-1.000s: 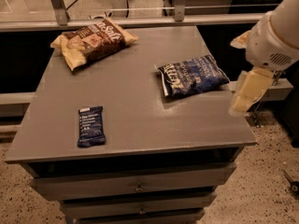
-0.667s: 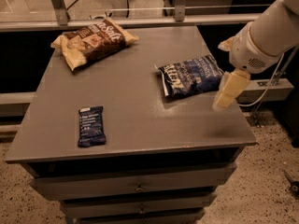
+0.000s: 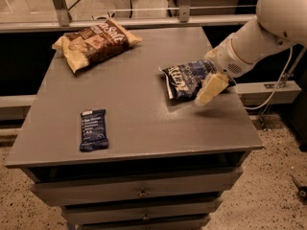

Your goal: Move blue chip bag near brown chip bag

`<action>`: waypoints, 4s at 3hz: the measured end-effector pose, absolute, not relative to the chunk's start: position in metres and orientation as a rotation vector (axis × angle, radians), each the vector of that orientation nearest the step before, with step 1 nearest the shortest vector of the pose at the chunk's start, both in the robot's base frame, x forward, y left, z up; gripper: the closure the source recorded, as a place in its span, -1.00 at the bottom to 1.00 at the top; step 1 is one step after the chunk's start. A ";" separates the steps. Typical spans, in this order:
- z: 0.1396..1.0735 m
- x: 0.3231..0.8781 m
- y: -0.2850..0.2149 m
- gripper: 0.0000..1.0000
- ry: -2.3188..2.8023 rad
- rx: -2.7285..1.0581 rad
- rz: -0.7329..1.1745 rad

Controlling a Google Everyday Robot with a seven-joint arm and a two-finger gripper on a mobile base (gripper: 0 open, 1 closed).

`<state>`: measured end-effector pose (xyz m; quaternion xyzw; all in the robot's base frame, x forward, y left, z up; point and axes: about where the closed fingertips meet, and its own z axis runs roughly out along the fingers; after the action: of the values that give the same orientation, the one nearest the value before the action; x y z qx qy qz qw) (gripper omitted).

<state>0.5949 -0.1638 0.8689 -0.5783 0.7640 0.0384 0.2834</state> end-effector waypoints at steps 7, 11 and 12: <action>0.963 0.622 -0.153 1.00 1.857 -1.444 0.025; 0.895 0.779 0.012 0.34 1.825 -1.283 -0.001; 0.888 0.796 0.032 -0.14 1.827 -1.256 -0.016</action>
Offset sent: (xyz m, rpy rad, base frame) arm 0.0373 -0.0205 -0.0072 0.0067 -0.0268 -0.0527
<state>0.7962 0.0316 0.8879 -0.5068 0.7377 -0.0067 0.4459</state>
